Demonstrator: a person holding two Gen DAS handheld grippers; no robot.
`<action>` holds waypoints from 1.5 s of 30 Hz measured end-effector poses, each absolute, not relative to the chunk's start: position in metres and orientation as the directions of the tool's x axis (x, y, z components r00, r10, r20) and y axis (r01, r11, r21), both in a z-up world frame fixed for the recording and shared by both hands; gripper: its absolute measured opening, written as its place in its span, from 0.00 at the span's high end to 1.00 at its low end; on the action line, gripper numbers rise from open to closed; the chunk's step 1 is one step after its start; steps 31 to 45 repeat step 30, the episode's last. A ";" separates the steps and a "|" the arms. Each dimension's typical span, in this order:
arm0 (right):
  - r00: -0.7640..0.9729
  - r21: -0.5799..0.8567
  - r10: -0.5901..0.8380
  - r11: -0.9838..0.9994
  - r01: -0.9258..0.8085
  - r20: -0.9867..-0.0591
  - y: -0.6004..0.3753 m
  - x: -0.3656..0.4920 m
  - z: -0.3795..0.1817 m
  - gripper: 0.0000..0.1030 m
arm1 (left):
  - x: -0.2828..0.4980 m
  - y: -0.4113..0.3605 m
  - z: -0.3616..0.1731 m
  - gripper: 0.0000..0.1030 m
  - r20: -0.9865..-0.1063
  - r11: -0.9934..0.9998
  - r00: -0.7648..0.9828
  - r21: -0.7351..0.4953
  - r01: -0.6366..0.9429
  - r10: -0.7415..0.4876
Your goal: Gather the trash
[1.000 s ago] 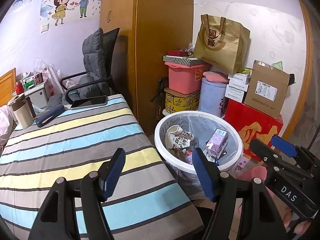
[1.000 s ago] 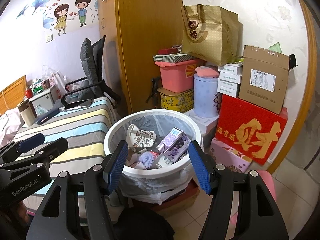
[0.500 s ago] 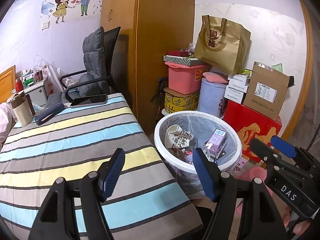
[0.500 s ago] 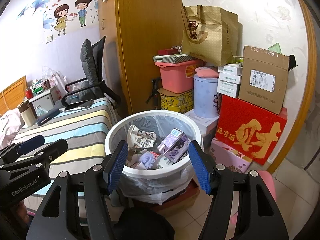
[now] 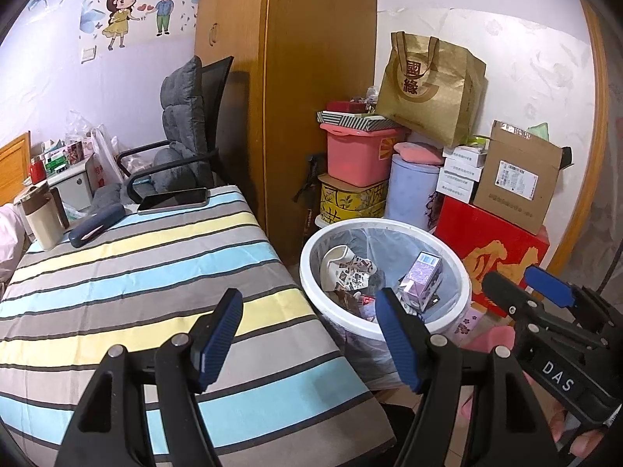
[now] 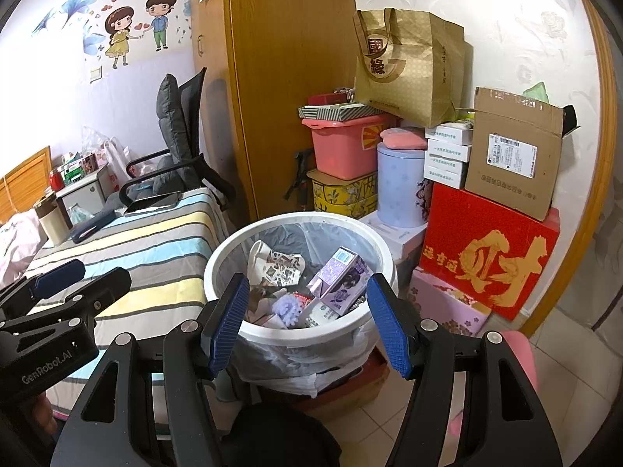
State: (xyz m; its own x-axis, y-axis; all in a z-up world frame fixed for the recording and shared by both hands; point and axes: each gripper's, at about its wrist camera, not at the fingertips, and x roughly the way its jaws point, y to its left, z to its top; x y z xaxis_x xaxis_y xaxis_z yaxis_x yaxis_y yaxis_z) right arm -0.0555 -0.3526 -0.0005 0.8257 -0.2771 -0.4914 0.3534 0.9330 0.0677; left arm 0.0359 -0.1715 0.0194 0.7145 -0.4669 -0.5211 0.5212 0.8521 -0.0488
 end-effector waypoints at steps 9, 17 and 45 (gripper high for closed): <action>0.823 0.065 -0.278 0.933 0.355 -0.495 -0.351 -0.054 -0.002 0.38 | 0.037 -0.172 0.019 0.30 -0.524 0.853 0.712 -0.057 0.519 -0.468; 0.824 0.066 -0.276 0.934 0.352 -0.495 -0.350 -0.055 -0.002 0.38 | 0.037 -0.172 0.020 0.30 -0.520 0.852 0.712 -0.060 0.520 -0.472; 0.823 0.067 -0.274 0.934 0.351 -0.497 -0.348 -0.054 -0.001 0.38 | 0.038 -0.171 0.018 0.30 -0.527 0.855 0.709 -0.068 0.515 -0.469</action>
